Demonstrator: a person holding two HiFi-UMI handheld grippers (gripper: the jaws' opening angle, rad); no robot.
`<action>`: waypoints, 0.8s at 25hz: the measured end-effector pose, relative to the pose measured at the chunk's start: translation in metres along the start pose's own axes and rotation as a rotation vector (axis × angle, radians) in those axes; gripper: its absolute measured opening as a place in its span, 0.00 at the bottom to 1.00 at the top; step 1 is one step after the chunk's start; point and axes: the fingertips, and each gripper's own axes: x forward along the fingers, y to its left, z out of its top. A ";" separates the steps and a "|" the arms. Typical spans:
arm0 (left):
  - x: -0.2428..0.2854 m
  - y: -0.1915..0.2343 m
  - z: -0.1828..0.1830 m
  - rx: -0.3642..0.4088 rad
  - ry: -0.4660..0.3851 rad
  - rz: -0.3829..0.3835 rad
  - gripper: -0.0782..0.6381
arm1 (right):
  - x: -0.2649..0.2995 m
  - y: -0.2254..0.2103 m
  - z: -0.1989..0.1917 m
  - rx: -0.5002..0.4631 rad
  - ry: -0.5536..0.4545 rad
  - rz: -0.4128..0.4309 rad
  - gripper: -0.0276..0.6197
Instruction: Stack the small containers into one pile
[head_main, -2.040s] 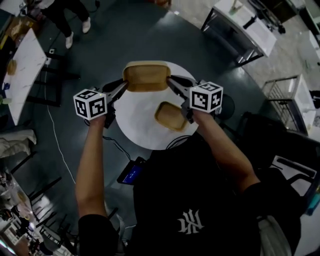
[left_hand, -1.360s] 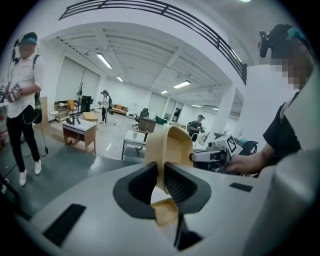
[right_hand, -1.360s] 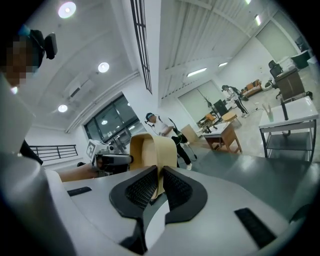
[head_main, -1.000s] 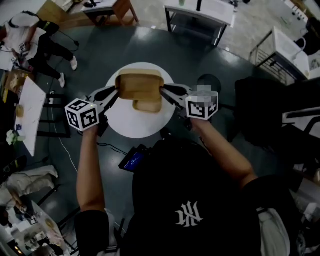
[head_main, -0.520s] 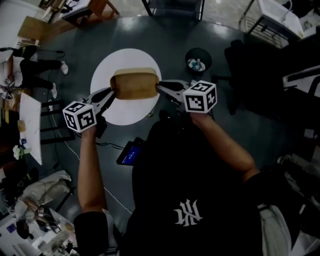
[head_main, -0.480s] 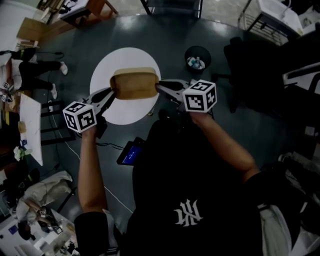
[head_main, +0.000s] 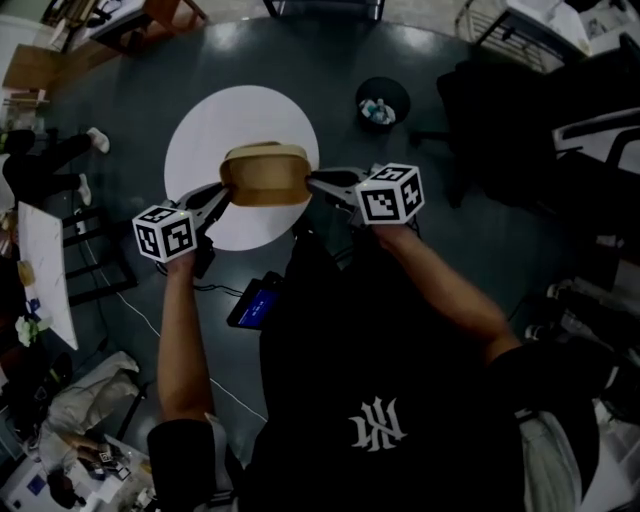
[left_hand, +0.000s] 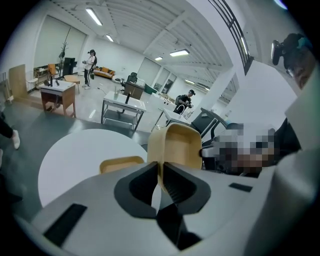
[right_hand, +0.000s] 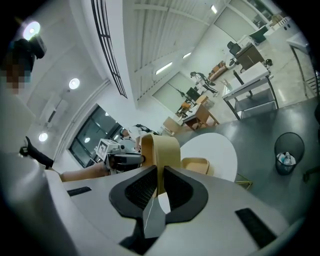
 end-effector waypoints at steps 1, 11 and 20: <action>0.001 0.010 -0.005 -0.014 0.009 -0.009 0.16 | 0.008 -0.003 -0.003 0.014 0.011 -0.011 0.14; 0.012 0.084 -0.050 -0.129 0.143 -0.175 0.16 | 0.072 -0.032 -0.037 0.178 0.078 -0.138 0.14; 0.042 0.108 -0.070 -0.176 0.267 -0.302 0.17 | 0.089 -0.076 -0.048 0.289 0.102 -0.276 0.14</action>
